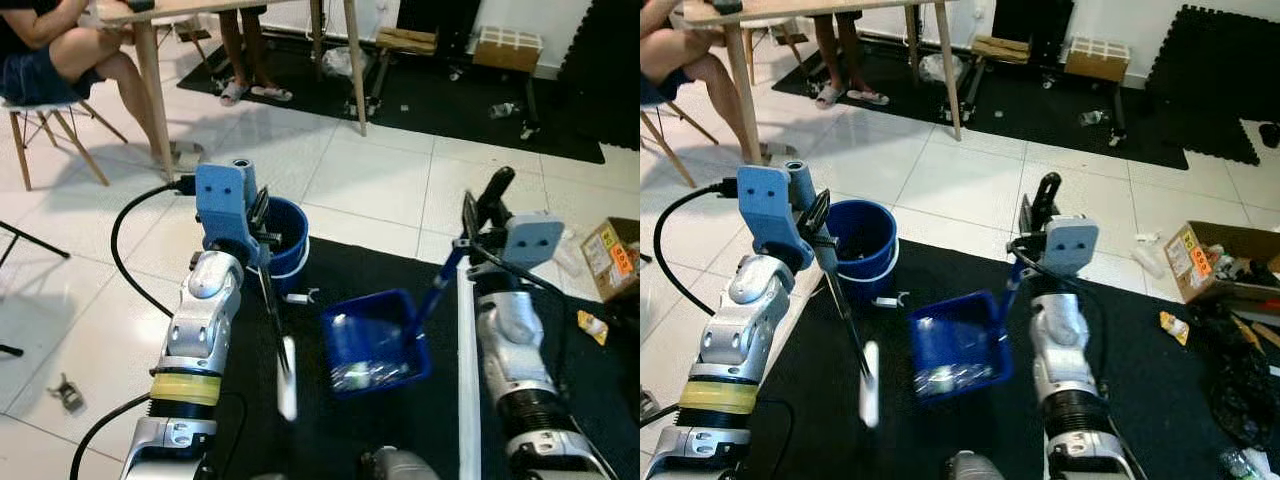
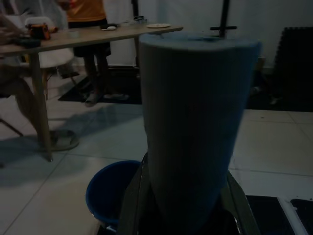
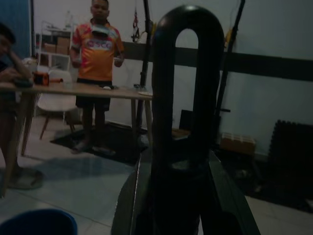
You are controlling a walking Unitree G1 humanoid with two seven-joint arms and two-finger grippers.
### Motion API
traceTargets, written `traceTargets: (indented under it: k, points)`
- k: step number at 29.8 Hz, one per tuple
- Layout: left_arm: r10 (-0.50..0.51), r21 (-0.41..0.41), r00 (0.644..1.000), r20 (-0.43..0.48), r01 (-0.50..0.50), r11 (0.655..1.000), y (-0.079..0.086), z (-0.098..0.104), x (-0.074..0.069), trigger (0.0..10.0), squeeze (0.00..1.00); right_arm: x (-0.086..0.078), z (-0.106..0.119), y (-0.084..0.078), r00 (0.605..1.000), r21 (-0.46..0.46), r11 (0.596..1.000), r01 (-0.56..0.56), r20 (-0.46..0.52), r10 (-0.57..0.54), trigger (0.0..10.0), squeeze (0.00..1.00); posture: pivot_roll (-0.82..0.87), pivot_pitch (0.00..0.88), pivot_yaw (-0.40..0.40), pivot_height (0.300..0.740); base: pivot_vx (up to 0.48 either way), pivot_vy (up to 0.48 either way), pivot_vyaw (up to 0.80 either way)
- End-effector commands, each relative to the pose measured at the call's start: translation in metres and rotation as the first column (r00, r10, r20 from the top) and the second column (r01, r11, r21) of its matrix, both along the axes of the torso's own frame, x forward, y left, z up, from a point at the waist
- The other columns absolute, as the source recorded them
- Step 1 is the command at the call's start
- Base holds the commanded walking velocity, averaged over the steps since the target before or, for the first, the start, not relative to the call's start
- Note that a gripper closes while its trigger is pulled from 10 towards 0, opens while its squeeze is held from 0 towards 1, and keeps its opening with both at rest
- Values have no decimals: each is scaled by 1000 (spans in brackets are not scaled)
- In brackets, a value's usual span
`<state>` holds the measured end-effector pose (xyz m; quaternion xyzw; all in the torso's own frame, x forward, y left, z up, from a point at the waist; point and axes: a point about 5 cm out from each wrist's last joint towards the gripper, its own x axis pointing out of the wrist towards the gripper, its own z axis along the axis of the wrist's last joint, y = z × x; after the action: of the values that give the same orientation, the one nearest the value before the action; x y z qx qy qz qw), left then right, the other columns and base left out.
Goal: Sweep floor
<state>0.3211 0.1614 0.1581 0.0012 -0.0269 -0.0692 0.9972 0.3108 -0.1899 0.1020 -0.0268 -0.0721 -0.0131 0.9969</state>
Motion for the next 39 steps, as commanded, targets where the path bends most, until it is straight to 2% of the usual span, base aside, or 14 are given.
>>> traceTargets:
  k: [1,2,6,9,14,21,24,25,26,27,28,30,31,39]
  points:
    - [7,-24,1000,7,-6,1000,7,2,-2,10000,0,-2,7,-8,999,-2,1000,26,36,-25,10000,0,44,0,-5,740,0,0,0]
    - [7,-24,1000,7,-6,1000,7,2,-2,10000,0,-2,7,-8,999,-2,1000,26,36,-25,10000,0,44,0,-5,740,0,0,0]
    - [57,-91,997,53,-52,995,14,8,-2,10000,0,-5,8,-26,997,-19,997,79,25,-78,10000,0,37,10,-6,740,0,0,0]
    - [61,-124,995,74,-52,991,14,15,-1,10000,0,-6,7,-30,996,-22,996,91,18,-90,10000,0,36,12,-7,740,0,0,0]
    - [56,-151,994,94,-41,988,12,22,1,10000,0,-6,5,-31,996,-24,995,94,9,-94,10000,0,39,14,-8,740,0,0,0]
    - [39,-265,993,115,-7,964,10,40,4,10000,0,-8,1,-35,995,-48,993,104,-6,-104,10000,0,40,21,-2,740,0,0,0]
    - [33,-264,993,113,-2,965,10,39,5,10000,0,-8,2,-36,994,-55,993,105,-2,-105,10000,0,37,23,1,740,0,0,0]
    - [27,-253,994,107,1,967,8,36,5,10000,0,-7,4,-36,994,6,994,109,-5,-109,10000,0,34,24,4,740,0,0,0]
    - [27,-253,994,107,1,967,8,36,5,10000,0,-7,4,-36,994,6,994,109,-5,-109,10000,0,34,24,4,740,0,0,0]
    - [17,-241,995,99,7,971,5,33,5,10000,0,-4,6,-33,995,120,987,104,-8,-104,10000,0,33,24,5,740,0,0,0]
    - [17,-241,995,99,7,971,5,33,5,10000,0,-4,6,-33,995,120,987,104,-8,-104,10000,0,33,24,5,740,0,0,0]
    - [4,-232,996,95,18,973,1,32,4,10000,0,-1,10,-27,998,264,963,61,-1,-63,10000,0,33,25,5,740,0,0,0]
    - [1,-231,996,93,20,973,0,32,4,10000,0,-1,12,-25,999,290,956,44,6,-48,10000,0,33,25,5,740,0,0,0]
    - [0,-227,996,84,19,974,1,30,4,10000,0,-1,10,-23,999,207,978,31,1,-32,10000,0,37,25,3,740,0,0,0]
